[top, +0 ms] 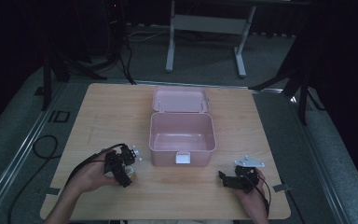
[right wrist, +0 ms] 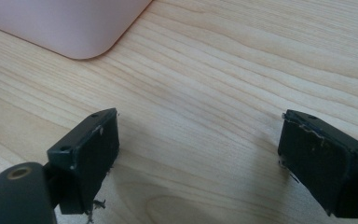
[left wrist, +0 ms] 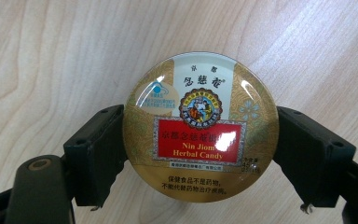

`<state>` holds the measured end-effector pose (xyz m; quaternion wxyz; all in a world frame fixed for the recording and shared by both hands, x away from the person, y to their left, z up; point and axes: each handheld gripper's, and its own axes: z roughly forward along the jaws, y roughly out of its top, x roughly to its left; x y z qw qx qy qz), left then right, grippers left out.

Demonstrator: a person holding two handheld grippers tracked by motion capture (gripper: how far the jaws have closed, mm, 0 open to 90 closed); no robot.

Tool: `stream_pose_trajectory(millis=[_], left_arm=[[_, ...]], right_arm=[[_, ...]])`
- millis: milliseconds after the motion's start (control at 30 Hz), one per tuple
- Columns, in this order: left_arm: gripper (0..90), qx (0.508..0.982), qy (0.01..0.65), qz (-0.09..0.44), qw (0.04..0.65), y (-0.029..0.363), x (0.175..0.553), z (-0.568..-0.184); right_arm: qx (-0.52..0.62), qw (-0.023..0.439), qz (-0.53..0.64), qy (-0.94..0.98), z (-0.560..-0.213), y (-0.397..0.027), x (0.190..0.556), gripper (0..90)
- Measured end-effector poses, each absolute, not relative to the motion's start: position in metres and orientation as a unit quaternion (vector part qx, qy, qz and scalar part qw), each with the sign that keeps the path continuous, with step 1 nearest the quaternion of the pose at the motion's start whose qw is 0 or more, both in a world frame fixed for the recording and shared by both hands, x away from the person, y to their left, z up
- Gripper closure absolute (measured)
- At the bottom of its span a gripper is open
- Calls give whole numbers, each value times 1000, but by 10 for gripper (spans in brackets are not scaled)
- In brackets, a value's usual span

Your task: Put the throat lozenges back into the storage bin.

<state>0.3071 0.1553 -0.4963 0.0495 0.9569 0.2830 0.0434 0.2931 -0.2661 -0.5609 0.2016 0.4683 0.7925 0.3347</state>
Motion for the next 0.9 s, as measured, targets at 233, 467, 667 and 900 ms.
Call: stream_pose_trajectory(millis=[233, 467, 667, 900], left_arm=[[210, 957, 283, 47, 53, 155, 309, -488], [210, 957, 282, 47, 57, 156, 311, -479], [210, 957, 281, 51, 59, 157, 312, -473], [210, 956, 282, 57, 62, 158, 314, -463]], right_arm=[[468, 202, 335, 792, -561, -266, 293, 122], [469, 201, 334, 792, -561, -266, 293, 122], [468, 202, 334, 793, -561, -266, 293, 122], [469, 201, 334, 792, -561, -266, 293, 122]])
